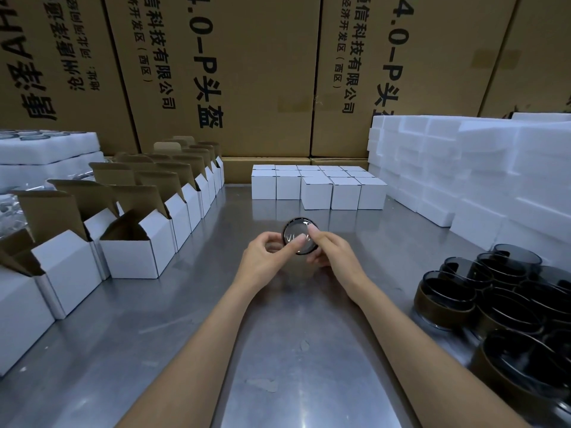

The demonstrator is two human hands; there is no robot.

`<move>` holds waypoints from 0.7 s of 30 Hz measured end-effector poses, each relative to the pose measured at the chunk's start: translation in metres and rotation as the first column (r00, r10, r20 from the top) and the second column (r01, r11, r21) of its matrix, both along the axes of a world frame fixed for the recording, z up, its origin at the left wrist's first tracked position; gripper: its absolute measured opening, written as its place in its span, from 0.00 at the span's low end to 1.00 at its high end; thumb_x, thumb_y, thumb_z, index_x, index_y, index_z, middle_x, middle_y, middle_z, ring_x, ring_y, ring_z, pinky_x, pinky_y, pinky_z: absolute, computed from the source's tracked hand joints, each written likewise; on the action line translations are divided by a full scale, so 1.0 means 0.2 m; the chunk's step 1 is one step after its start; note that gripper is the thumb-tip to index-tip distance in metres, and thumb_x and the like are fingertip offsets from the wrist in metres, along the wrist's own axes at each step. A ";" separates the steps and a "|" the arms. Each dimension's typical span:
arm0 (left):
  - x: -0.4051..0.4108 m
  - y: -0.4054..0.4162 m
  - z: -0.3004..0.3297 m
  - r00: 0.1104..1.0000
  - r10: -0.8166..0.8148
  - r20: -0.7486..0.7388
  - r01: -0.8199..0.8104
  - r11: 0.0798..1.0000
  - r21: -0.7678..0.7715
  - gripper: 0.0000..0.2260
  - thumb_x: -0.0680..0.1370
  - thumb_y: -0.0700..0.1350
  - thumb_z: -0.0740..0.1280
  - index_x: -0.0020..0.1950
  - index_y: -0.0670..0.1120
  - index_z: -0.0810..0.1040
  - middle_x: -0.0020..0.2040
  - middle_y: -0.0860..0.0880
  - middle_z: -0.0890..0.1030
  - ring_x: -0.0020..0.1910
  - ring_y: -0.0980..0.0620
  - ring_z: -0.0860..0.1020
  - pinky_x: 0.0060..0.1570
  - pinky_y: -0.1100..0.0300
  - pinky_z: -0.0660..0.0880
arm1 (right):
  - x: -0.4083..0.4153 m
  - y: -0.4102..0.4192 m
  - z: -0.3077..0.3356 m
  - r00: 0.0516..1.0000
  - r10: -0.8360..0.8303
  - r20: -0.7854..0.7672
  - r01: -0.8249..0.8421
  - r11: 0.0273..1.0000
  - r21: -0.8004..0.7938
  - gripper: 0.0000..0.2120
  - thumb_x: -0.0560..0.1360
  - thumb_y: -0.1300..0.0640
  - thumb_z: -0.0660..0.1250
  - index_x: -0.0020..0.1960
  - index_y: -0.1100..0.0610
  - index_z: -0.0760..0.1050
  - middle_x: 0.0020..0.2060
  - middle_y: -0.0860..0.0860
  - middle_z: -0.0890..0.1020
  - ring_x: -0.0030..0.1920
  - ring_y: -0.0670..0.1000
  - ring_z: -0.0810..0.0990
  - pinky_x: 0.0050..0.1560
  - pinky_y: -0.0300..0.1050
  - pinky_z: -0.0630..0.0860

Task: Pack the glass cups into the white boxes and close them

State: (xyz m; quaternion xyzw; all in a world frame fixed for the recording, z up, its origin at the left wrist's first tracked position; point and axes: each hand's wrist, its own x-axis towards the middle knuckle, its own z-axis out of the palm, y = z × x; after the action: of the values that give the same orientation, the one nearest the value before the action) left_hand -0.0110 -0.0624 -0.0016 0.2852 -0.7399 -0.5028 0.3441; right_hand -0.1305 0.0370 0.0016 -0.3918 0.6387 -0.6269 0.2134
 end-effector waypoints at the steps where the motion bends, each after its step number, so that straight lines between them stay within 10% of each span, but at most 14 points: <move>1: 0.00 0.00 0.00 1.000 0.008 0.018 -0.008 1.000 0.019 0.28 0.61 0.69 0.71 0.49 0.49 0.79 0.46 0.51 0.83 0.49 0.54 0.81 0.51 0.59 0.75 | 0.00 0.00 0.00 1.000 -0.002 -0.005 0.002 1.000 0.016 0.21 0.73 0.37 0.64 0.44 0.56 0.79 0.26 0.49 0.79 0.32 0.44 0.77 0.41 0.41 0.73; 7: 0.01 0.02 0.03 1.000 -0.013 0.027 0.012 0.998 0.054 0.31 0.58 0.71 0.69 0.48 0.49 0.79 0.44 0.52 0.84 0.47 0.54 0.81 0.51 0.57 0.76 | 0.01 0.01 0.01 1.000 -0.022 -0.016 0.022 0.999 0.044 0.25 0.72 0.36 0.65 0.46 0.59 0.80 0.27 0.49 0.80 0.33 0.44 0.78 0.43 0.41 0.73; 11: 0.04 -0.01 0.02 0.989 -0.095 -0.111 0.104 0.992 0.077 0.20 0.69 0.48 0.77 0.59 0.46 0.78 0.55 0.51 0.83 0.54 0.59 0.80 0.56 0.64 0.75 | 0.01 0.03 0.02 0.998 0.063 -0.014 -0.063 0.998 -0.009 0.12 0.74 0.48 0.69 0.55 0.53 0.79 0.48 0.48 0.84 0.50 0.47 0.83 0.48 0.34 0.75; 17: 0.05 -0.05 0.01 0.962 -0.198 -0.187 0.210 0.976 0.049 0.28 0.67 0.25 0.72 0.62 0.45 0.70 0.55 0.51 0.78 0.49 0.66 0.78 0.46 0.73 0.73 | 0.03 0.05 0.04 0.991 0.111 -0.072 -0.111 0.994 -0.004 0.29 0.69 0.67 0.74 0.66 0.55 0.71 0.60 0.56 0.80 0.61 0.51 0.78 0.64 0.42 0.72; 21: 0.03 -0.04 -0.01 0.969 -0.180 -0.170 0.180 0.984 -0.013 0.29 0.67 0.24 0.72 0.63 0.43 0.69 0.60 0.45 0.76 0.56 0.55 0.78 0.49 0.71 0.74 | 0.03 0.05 0.03 0.985 0.145 -0.090 -0.147 0.989 -0.025 0.28 0.69 0.69 0.73 0.65 0.53 0.72 0.57 0.55 0.81 0.51 0.42 0.80 0.49 0.30 0.74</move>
State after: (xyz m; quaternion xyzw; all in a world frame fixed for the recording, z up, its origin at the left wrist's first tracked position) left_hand -0.0042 -0.0700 -0.0028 0.1732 -0.7299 -0.5554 0.3588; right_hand -0.1239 0.0472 0.0078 -0.4682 0.6069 -0.6018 0.2240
